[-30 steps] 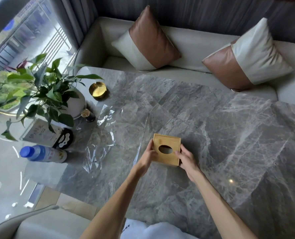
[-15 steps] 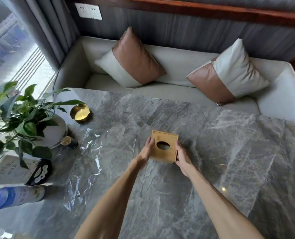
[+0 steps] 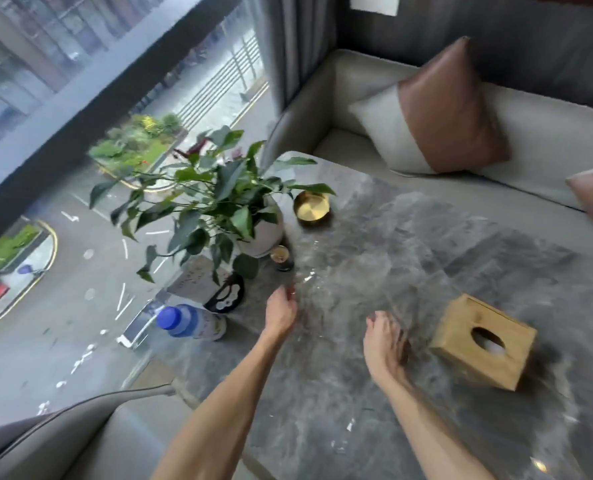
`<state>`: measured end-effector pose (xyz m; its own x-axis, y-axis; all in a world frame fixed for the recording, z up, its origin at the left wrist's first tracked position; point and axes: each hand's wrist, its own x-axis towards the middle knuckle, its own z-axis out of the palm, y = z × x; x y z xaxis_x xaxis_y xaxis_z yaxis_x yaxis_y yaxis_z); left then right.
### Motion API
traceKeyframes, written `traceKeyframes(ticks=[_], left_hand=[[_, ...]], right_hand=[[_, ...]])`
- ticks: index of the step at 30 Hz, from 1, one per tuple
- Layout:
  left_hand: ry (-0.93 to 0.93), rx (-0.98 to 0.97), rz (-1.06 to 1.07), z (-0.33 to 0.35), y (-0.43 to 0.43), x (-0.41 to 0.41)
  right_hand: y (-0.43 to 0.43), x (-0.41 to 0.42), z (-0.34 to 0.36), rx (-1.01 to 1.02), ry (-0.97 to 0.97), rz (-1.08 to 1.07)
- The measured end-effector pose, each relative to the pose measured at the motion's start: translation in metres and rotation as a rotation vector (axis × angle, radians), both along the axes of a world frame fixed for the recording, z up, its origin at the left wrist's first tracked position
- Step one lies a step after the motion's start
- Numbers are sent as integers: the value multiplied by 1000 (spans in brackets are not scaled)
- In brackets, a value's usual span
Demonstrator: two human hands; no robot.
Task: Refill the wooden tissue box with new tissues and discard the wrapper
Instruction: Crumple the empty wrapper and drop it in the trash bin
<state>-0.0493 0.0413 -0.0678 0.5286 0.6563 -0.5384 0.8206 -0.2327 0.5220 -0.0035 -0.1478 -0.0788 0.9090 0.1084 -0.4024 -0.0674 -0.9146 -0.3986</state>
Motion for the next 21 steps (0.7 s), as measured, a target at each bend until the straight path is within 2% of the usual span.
traceKeyframes(ticks=[4,6,10,12,14,16,18,21], left_hand=[[204,86,-117,-22,22,-17],[178,37,-90,-26,27,-17],[45,-211,-35,-25,32,-23],[-59,-358,-8,-17,29,-35],[-145,-401,16,-11,23,-54],[-189,-403,38,-7,14,-81],[-220,-443,94,-5,5,-110],[-293,-439,188,1,-14,-150]], right_hand=[[0,-14,-35,137,82,-431],[-8,-16,-44,240,164,-599],[-18,-15,-38,477,357,-899],[-26,-17,-31,515,465,-906],[-35,-25,-20,588,532,-902],[-45,-34,-7,653,491,-880],[-56,-44,3,651,380,-770],[-76,-54,27,777,288,-618]])
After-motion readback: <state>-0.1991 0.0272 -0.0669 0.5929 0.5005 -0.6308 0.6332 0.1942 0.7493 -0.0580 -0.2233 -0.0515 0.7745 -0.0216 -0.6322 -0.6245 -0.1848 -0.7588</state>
